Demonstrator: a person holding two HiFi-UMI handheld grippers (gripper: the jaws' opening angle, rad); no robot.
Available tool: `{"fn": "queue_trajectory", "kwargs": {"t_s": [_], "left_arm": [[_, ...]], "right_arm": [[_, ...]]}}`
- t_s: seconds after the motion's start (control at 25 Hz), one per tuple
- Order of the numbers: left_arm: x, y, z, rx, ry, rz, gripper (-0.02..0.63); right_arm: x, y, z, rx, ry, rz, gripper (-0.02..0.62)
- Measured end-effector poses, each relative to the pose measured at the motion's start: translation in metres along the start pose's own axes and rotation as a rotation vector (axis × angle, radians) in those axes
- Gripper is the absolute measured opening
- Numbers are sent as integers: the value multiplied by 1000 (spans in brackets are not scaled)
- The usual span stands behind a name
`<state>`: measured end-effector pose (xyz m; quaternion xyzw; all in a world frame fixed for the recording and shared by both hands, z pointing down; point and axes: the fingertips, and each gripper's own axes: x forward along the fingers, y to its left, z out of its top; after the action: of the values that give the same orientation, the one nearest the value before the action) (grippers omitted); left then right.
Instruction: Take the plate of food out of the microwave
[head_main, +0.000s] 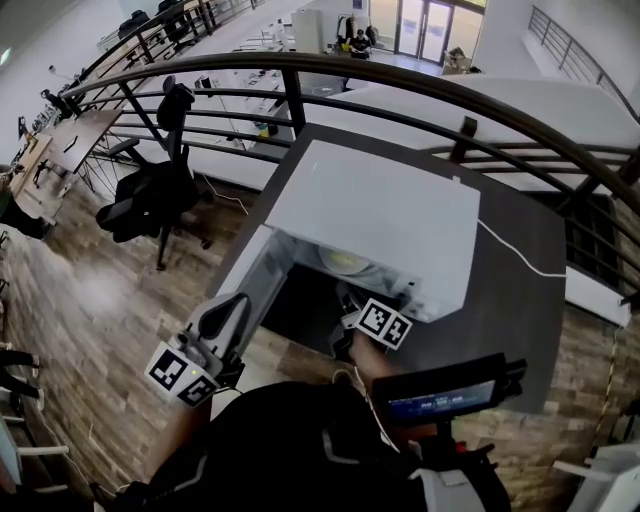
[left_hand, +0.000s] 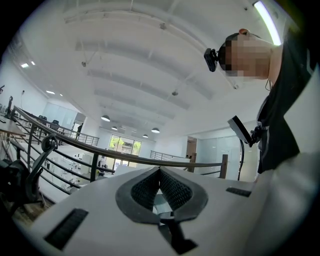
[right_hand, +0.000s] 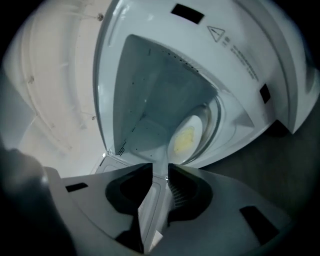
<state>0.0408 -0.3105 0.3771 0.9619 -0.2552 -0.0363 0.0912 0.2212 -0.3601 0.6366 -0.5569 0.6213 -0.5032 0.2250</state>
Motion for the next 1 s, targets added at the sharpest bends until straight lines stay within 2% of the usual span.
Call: {"fn": "queue_trajectory", "kwargs": {"t_s": [0.24,0.68,1.0], "left_arm": [[1,7,-4,9,14,21,5],[3,9,-5,18,30,68,5],[-4,11,-1,39,45,120,5]], "right_arm": [[12,-27,-10,117,17,-29,92],[22,-56,-10,336,8,-17,219],[34,-60,-1,433,-19,1,219]]}}
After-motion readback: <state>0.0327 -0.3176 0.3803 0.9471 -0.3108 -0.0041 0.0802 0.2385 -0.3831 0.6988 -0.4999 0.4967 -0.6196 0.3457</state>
